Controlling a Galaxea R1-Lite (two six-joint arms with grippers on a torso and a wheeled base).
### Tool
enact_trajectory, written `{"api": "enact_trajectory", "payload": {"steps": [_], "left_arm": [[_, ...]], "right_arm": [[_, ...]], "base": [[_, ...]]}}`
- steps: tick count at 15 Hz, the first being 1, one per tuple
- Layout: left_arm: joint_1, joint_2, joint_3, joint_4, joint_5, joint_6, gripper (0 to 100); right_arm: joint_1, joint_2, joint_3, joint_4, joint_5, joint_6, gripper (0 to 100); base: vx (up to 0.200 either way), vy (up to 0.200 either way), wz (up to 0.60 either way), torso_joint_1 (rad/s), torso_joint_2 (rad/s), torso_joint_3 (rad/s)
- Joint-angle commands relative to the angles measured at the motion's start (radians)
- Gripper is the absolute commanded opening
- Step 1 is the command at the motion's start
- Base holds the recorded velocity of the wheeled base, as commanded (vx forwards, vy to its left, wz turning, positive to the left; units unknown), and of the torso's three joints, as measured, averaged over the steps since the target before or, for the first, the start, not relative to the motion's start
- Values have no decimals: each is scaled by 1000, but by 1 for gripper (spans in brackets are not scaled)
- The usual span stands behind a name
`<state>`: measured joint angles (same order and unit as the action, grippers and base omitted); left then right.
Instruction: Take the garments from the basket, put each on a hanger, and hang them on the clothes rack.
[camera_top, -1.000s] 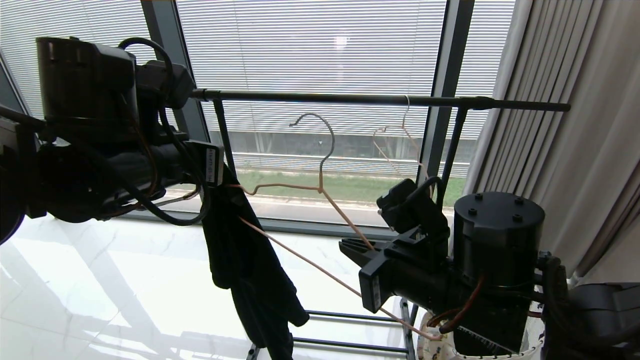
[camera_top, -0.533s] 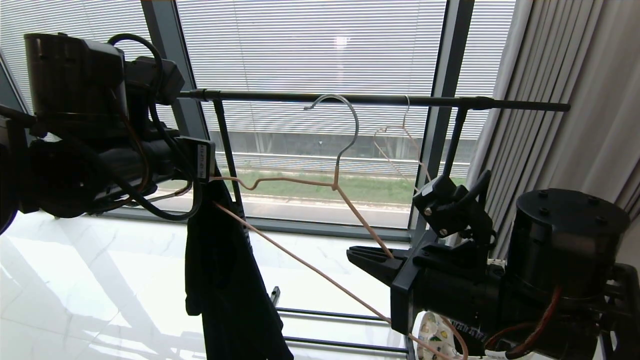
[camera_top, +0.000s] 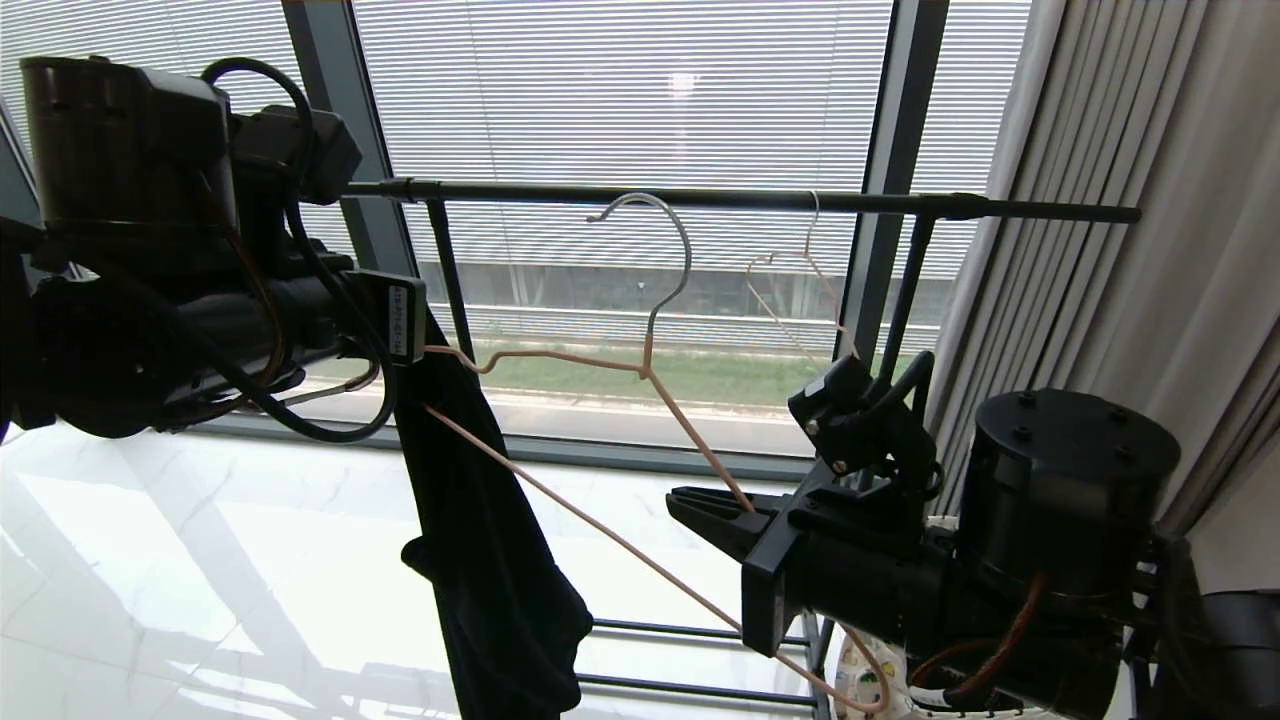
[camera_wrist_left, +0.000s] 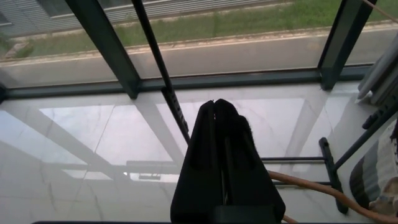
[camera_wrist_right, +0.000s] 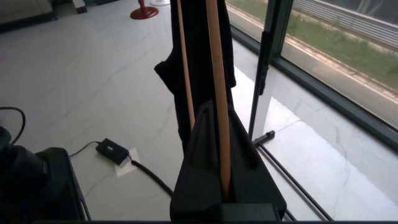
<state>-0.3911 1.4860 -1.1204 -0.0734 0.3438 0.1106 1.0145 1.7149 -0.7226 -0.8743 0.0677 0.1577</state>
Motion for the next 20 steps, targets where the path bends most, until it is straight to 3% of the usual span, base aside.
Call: {"api": "enact_trajectory", "payload": {"steps": [1, 5, 8, 13, 20], "left_arm": [[0, -3, -1, 0, 3, -2, 0], [37, 31, -6, -14, 81, -8, 0], [41, 59, -6, -45, 149, -8, 0], [-32, 59, -7, -45, 152, -22, 0], [-15, 57, -12, -45, 146, -14, 0]], "right_arm": [[-10, 63, -15, -5, -2, -1, 0], [-27, 71, -29, -25, -72, -3, 0], [-45, 52, -31, -25, -81, -6, 0], [-36, 74, -64, -25, -85, -7, 0], [-13, 45, -23, -23, -69, -6, 0]], "base": [[0, 0, 0, 0, 0, 0], [0, 0, 0, 0, 0, 0], [0, 0, 0, 0, 0, 0], [0, 0, 0, 0, 0, 0], [0, 0, 0, 0, 0, 0]]}}
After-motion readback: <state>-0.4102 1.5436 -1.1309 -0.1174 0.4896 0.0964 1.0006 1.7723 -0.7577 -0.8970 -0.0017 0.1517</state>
